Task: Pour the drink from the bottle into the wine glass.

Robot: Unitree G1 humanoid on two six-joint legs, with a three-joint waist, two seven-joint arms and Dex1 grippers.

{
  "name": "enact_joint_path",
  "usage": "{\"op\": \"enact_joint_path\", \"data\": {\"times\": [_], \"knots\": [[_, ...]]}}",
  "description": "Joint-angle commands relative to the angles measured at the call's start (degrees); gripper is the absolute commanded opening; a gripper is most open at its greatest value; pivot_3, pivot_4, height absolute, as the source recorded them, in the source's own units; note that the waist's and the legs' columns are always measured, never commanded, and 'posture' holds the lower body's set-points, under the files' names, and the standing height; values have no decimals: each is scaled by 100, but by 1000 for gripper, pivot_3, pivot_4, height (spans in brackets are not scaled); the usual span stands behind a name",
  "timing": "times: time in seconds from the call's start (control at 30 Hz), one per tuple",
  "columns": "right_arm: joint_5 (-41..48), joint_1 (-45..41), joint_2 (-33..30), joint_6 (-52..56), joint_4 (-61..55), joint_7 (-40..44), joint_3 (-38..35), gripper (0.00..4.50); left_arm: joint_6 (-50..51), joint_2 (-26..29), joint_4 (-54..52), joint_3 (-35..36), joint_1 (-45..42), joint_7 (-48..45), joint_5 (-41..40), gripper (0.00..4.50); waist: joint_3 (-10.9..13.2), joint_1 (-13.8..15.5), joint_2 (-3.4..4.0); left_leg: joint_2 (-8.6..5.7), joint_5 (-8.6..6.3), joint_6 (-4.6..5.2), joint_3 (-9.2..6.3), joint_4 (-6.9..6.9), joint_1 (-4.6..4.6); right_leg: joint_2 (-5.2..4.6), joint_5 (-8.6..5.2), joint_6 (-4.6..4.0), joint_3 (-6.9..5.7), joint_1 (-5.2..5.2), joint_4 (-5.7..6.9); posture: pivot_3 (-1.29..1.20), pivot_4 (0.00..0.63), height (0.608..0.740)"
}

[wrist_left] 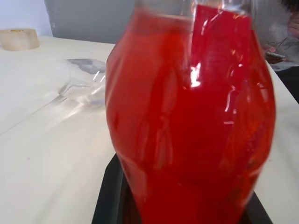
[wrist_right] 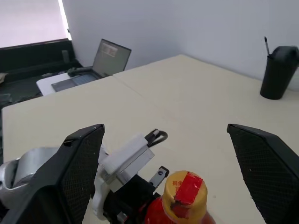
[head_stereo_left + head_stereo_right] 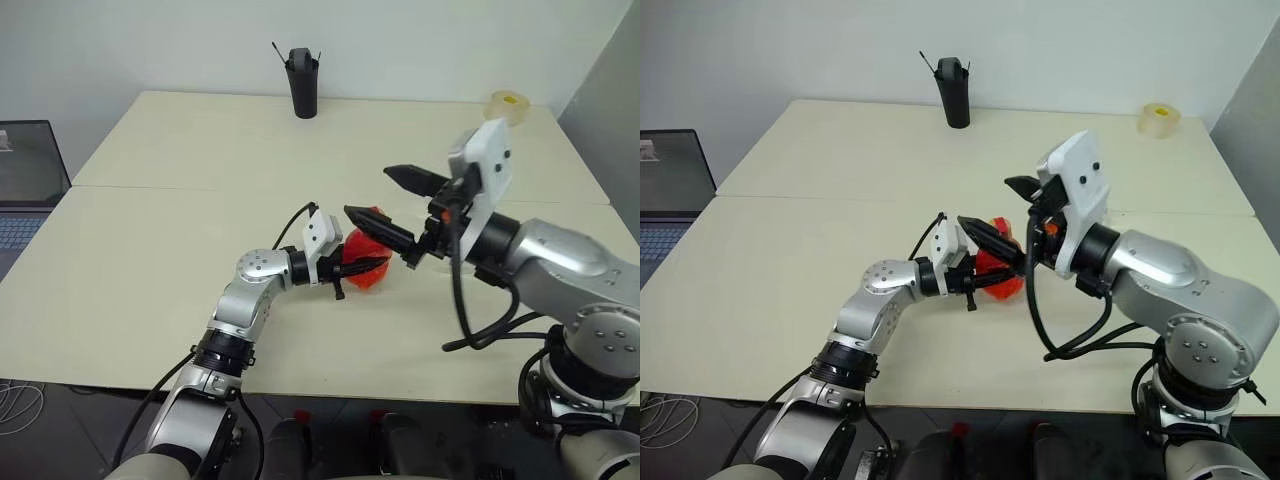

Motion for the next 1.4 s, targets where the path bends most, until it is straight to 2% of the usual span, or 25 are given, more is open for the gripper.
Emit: {"op": "enact_joint_path", "data": {"times": [0.03, 0.67, 0.9, 1.17, 1.3, 1.4], "knots": [[-334, 259, -136, -321, -33, -74, 237, 4500, -131, -110, -147, 86, -197, -53, -155, 794, 0, 0, 0, -1, 0, 0, 0, 0, -1, 0, 0, 0, 1, 0, -1, 0, 150, 740], [-1039, 3, -269, -1652, 1273, 819, 778, 4500, -55, -19, -427, 116, -55, 22, -126, 794, 0, -13, 0, 1, 0, 1, 1, 0, 2, 8, 0, 0, 2, 0, 0, 0, 150, 740], [-1143, 102, -469, -1769, 1428, 1008, 606, 4500, -1, 39, -517, 132, -38, 78, -157, 794, 0, -7, 0, 2, 0, 1, 0, 0, 1, 5, 0, 0, 1, 0, 0, 0, 150, 740], [-270, 1102, -1483, -1521, 664, 1583, -630, 4500, -91, 41, -395, 182, -89, 165, -124, 791, 0, 25, 0, -3, -1, 2, -1, 0, -4, -1, 0, 1, -2, 2, -6, 0, 150, 740], [428, 1021, -1656, -1314, 386, 1832, -447, 4500, -112, 56, -367, 199, -74, 159, -106, 791, -2, -30, 3, 0, -1, 2, 7, -3, 7, 11, 0, 0, 8, 3, 0, 0, 150, 740], [531, 744, -1594, -1274, 374, 1790, -58, 4500, -162, 52, -316, 226, -104, 199, -59, 791, -2, -37, 3, -1, -1, 2, 9, -2, 12, 31, 1, -2, 11, 3, 2, 0, 150, 740]]}}
